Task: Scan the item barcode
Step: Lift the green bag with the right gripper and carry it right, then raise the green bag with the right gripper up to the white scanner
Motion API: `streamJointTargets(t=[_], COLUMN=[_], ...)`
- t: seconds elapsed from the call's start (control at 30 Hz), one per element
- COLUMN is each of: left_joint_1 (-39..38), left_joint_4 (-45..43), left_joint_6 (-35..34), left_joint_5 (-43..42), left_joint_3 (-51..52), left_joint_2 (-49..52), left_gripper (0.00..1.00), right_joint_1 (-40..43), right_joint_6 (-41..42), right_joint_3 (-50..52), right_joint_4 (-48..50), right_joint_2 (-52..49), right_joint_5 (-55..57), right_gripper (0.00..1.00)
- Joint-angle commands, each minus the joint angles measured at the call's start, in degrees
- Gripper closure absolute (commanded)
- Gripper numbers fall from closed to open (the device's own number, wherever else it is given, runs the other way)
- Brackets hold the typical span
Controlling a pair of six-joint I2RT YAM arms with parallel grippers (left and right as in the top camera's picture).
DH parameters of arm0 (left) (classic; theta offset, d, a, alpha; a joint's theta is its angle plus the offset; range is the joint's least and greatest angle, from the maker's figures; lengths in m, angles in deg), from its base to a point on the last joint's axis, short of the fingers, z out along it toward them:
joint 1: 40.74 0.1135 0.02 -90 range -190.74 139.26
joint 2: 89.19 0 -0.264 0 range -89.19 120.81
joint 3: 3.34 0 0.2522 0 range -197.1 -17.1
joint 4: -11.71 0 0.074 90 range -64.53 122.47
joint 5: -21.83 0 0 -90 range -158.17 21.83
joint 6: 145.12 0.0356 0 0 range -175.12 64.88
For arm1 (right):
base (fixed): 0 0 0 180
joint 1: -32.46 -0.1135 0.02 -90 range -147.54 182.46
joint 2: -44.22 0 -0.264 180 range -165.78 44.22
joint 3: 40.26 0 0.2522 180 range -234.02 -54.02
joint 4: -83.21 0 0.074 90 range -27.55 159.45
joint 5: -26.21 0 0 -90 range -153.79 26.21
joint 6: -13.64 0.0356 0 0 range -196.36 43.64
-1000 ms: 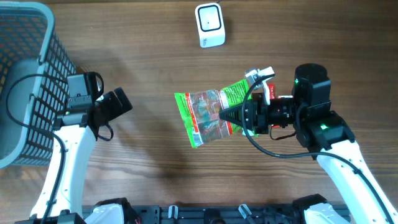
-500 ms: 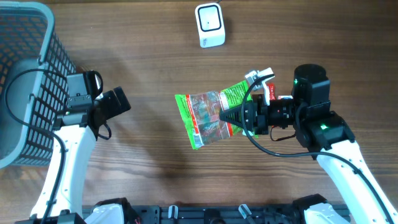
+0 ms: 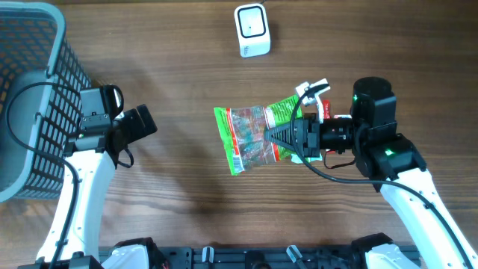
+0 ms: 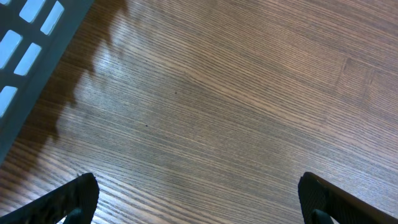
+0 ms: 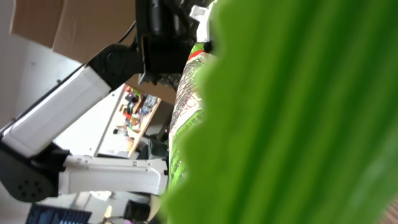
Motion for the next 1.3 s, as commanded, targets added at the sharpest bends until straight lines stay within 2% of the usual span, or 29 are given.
streamJointTargets(t=[0.0, 0.1, 0.23, 0.4, 0.47, 0.53, 0.67, 1.03, 1.27], left_joint_1=[0.1, 0.1, 0.1, 0.1, 0.1, 0.1, 0.1, 0.1, 0.1], left_joint_4=[0.0, 0.0, 0.0, 0.0, 0.0, 0.0, 0.0, 0.0, 0.0], left_joint_6=[0.9, 0.9, 0.9, 0.9, 0.9, 0.9, 0.9, 0.9, 0.9], left_joint_5=[0.8, 0.8, 0.8, 0.8, 0.8, 0.8, 0.8, 0.8, 0.8], left_joint_3=[-0.7, -0.7, -0.7, -0.7, -0.7, -0.7, -0.7, -0.7, -0.7], left_joint_2=[-0.3, -0.3, -0.3, -0.3, -0.3, -0.3, -0.3, -0.3, -0.3], left_gripper=[0.0, 0.0, 0.0, 0.0, 0.0, 0.0, 0.0, 0.0, 0.0], right_joint_1=[0.2, 0.2, 0.0, -0.2, -0.2, -0.7, -3.4, -17.2, -20.1], right_joint_6=[2.7, -1.4, -8.6, -16.0, -20.3, -21.4, -24.8, -39.2, -48.1], right_joint_3=[-6.0, -12.8, -28.4, -56.1, -71.1, -81.3, -91.4, -91.4, -91.1], right_joint_4=[-4.0, -14.7, -33.7, -57.1, -65.9, -69.8, -69.1, -58.6, -45.8], right_joint_2=[0.4, 0.3, -2.8, -13.9, -21.8, -27.8, -36.0, -50.6, -60.7], right_joint_5=[4.1, 12.0, 26.1, 39.5, 42.4, 45.3, 52.5, 83.9, 98.0], right_gripper=[0.96, 0.95, 0.96, 0.96, 0.96, 0.95, 0.95, 0.95, 0.96])
